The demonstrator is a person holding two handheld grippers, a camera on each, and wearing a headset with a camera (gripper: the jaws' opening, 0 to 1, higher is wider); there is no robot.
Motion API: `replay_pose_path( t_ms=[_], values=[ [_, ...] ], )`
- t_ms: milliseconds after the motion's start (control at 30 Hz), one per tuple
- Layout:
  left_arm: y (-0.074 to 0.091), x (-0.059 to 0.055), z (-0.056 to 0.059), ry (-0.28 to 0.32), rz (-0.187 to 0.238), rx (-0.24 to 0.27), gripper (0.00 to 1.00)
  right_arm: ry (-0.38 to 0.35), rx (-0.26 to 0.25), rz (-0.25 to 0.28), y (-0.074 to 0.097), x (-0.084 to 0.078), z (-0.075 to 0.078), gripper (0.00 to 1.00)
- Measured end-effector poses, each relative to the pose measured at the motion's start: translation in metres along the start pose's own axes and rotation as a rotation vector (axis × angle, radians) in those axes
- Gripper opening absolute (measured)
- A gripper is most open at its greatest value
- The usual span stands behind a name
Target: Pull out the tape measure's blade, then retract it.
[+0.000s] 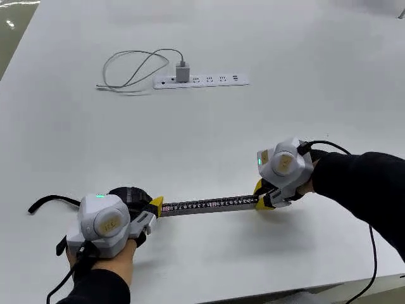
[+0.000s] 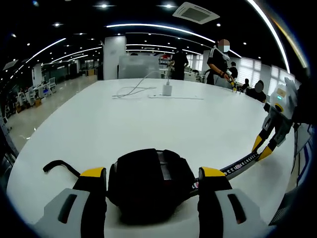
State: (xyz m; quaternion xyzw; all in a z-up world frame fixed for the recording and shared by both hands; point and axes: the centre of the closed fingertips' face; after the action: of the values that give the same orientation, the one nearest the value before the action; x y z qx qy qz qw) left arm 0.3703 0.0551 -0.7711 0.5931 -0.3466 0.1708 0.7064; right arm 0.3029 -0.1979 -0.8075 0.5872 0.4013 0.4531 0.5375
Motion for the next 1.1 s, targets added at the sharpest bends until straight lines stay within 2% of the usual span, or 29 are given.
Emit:
replay_pose_path(
  t_ms=[133, 200, 267, 567, 633, 833, 1000, 1100],
  values=[
    [0.0025, 0.0003, -0.0035, 0.021, 0.006, 0.025, 0.65, -0.012, 0.0, -0.008, -0.0004, -0.0007, 0.0002, 0.1],
    [0.0027, 0.0003, -0.0033, 0.016, 0.006, 0.033, 0.65, -0.07, 0.015, -0.004, -0.0004, -0.0006, 0.0021, 0.1],
    [0.0026, 0.0003, -0.0034, 0.025, 0.001, 0.038, 0.65, -0.051, 0.007, -0.003, -0.0003, -0.0005, 0.0009, 0.1],
    [0.0016, -0.0003, -0.0041, 0.009, -0.012, 0.022, 0.62, -0.067, 0.007, -0.014, -0.0001, 0.0004, 0.0012, 0.09],
    [0.0016, -0.0007, -0.0037, 0.011, -0.014, 0.02, 0.62, -0.039, 0.007, -0.016, 0.0, 0.0008, 0.0006, 0.09],
    [0.0013, -0.0011, -0.0037, 0.012, -0.019, 0.021, 0.62, -0.034, 0.002, -0.013, -0.0003, 0.0016, -0.0002, 0.09],
    [0.0014, -0.0017, -0.0031, 0.007, -0.024, 0.017, 0.62, -0.07, 0.017, 0.004, -0.0005, 0.0036, 0.001, 0.09],
    [0.0015, -0.0016, -0.0025, -0.009, -0.023, 0.013, 0.62, -0.05, 0.002, -0.006, -0.0011, 0.0048, -0.0015, 0.09]
  ],
)
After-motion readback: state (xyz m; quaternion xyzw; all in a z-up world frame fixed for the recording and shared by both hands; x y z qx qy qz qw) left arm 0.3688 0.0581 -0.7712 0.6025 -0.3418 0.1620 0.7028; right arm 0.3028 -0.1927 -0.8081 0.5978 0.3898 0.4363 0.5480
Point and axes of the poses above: the centre of the closed fingertips' face, and the gripper's own axes: y roughly backward along the fingers, z roughly to its right, x roughly out of its top, and after that the axes turned 15 degrees about -z, right-handed
